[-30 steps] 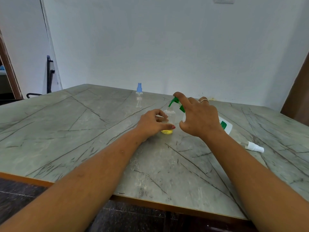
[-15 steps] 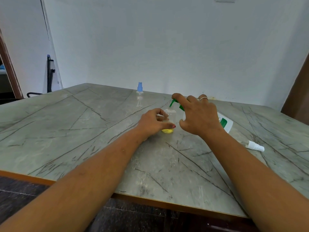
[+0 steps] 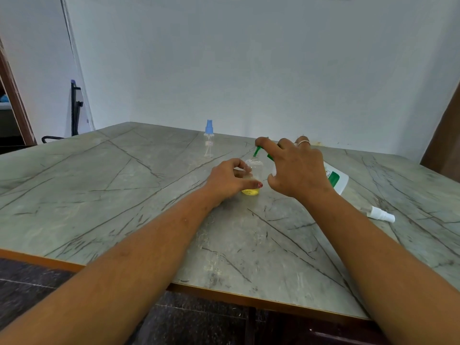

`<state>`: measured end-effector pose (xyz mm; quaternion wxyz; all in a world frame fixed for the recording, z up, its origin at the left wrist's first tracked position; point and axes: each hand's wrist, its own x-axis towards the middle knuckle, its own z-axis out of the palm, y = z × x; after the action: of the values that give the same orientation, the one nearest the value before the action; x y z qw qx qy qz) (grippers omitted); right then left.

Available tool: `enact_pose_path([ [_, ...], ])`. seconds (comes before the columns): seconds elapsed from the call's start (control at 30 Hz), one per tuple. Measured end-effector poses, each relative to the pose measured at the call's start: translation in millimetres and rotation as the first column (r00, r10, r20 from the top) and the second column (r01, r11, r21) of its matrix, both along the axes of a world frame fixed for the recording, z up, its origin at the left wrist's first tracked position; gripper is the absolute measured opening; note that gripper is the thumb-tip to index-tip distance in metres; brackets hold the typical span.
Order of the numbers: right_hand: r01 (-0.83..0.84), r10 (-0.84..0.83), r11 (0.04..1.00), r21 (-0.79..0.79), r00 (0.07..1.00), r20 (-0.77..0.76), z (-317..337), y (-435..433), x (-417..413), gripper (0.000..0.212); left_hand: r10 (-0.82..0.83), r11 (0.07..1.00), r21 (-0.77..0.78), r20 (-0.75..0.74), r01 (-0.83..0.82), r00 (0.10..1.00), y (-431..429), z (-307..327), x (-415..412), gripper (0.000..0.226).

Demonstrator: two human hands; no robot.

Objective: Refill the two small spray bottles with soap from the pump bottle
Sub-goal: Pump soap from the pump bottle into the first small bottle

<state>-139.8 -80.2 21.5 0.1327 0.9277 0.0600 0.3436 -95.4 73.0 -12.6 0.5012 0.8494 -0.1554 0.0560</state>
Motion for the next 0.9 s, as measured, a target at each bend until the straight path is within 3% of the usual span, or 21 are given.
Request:
enact_pose_path([
  [0.13, 0.008, -0.008, 1.000, 0.027, 1.000, 0.001, 0.9, -0.2, -1.1, 0.077, -0.009, 1.000, -0.006, 0.007, 0.009, 1.000, 0.8, -0.9, 1.8, 0.043],
  [0.9, 0.041, -0.013, 0.985, -0.167, 0.986, 0.164, -2.9, -4.9, 2.6, 0.080, -0.007, 1.000, 0.007, 0.030, 0.007, 1.000, -0.1, -4.7, 8.4, 0.043],
])
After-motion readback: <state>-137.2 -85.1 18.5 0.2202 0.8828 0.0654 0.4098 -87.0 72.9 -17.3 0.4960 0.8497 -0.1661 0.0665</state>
